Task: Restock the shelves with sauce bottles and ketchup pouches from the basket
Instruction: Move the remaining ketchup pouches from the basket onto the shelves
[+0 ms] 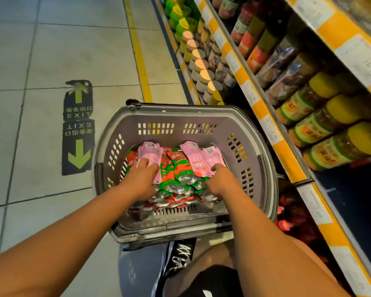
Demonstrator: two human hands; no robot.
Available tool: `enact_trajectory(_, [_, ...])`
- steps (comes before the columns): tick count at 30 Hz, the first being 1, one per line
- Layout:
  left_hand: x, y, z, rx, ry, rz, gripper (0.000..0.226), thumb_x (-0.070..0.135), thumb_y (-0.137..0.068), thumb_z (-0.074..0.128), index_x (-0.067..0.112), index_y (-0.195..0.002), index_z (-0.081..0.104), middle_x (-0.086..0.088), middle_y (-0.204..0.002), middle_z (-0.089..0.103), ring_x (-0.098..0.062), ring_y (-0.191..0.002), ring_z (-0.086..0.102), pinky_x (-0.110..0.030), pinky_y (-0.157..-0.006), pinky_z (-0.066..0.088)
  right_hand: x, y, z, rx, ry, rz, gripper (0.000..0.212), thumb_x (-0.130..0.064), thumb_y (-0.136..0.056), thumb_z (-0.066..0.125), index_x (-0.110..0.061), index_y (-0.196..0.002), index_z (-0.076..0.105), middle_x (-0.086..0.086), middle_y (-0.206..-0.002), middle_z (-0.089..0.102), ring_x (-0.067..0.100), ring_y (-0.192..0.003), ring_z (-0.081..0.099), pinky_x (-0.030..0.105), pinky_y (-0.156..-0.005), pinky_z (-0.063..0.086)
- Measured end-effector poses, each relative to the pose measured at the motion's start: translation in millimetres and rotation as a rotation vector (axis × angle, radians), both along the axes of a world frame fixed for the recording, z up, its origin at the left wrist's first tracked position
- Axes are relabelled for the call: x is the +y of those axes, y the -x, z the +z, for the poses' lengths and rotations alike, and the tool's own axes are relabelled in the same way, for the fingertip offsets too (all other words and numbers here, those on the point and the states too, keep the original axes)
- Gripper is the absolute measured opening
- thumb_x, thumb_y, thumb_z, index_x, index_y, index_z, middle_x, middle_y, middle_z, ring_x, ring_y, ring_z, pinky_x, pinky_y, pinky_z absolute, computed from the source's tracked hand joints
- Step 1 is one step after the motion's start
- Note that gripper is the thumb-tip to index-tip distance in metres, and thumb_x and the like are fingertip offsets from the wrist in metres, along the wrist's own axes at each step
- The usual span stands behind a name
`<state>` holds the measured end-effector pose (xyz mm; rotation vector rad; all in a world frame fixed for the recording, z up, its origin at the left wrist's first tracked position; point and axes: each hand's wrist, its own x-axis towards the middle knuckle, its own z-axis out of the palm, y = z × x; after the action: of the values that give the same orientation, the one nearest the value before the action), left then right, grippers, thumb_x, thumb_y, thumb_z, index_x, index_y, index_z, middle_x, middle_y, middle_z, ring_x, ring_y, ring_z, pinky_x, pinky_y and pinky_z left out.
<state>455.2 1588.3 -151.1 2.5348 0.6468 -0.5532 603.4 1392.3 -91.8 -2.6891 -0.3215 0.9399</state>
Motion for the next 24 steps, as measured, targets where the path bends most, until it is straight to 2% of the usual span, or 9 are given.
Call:
enact_trajectory(3, [2.4,-0.3,-4.1,0.007,-0.033,-0.016,0.07,0.03,-0.085,0.073,0.026,-0.146,0.041,-0.01,-0.153,0.029,-0.043,-0.121,0.054,-0.048,-0.102,0.051,3.6,-5.2,-8.1,0.048,0.035,0.036,0.061,-0.016,-0.087,0.072,-0.014,-0.142,0.046,0.015,-0.129,0.062,0.035,-0.107,0.063,0.037,-0.081,0.054])
enact_trajectory(7, [2.3,-1.3,-7.4,0.01,-0.054,-0.006,0.07,0.028,-0.087,0.074,0.027,-0.147,0.038,-0.008,-0.151,0.029,-0.043,-0.119,0.052,-0.051,-0.099,0.052,12.1,-10.4,-18.4,0.063,0.062,0.065,0.06,-0.015,-0.086,0.072,-0.012,-0.14,0.044,0.015,-0.125,0.062,0.034,-0.105,0.06,0.033,-0.078,0.047])
enact_trajectory(13, [3.3,-3.6,-2.2,-0.043,-0.083,0.053,0.071,0.025,-0.08,0.074,0.028,-0.143,0.042,0.0,-0.146,0.039,-0.039,-0.122,0.051,-0.051,-0.086,0.056,32.4,-16.5,-30.0,0.096,0.046,0.051,0.058,-0.011,-0.085,0.074,-0.009,-0.136,0.046,0.019,-0.129,0.057,0.039,-0.114,0.057,0.043,-0.093,0.053])
enact_trajectory(16, [3.1,-4.3,2.3,-0.135,-0.09,0.117,0.06,0.023,-0.082,0.064,0.027,-0.139,0.047,0.002,-0.139,0.05,-0.036,-0.116,0.055,-0.05,-0.085,0.055,37.8,-22.3,-36.2,0.104,0.016,0.012,0.056,-0.007,-0.083,0.074,-0.008,-0.133,0.048,0.019,-0.126,0.059,0.038,-0.113,0.058,0.04,-0.091,0.052])
enact_trajectory(20, [3.0,-5.5,6.1,-0.267,-0.09,0.175,0.042,0.024,-0.088,0.057,0.021,-0.13,0.056,-0.003,-0.128,0.062,-0.034,-0.106,0.061,-0.049,-0.084,0.056,38.1,-28.4,-40.4,0.111,0.009,-0.072,0.063,-0.001,-0.079,0.078,-0.006,-0.134,0.049,0.019,-0.125,0.059,0.039,-0.114,0.059,0.043,-0.094,0.054])
enact_trajectory(24, [2.1,-6.4,9.3,-0.36,-0.087,0.205,0.028,0.02,-0.094,0.055,0.02,-0.121,0.059,-0.003,-0.119,0.065,-0.032,-0.101,0.063,-0.049,-0.08,0.056,42.1,-33.9,-39.5,0.029,-0.016,-0.155,0.067,-0.006,-0.084,0.075,-0.009,-0.145,0.046,0.021,-0.143,0.048,0.038,-0.118,0.058,0.034,-0.088,0.048])
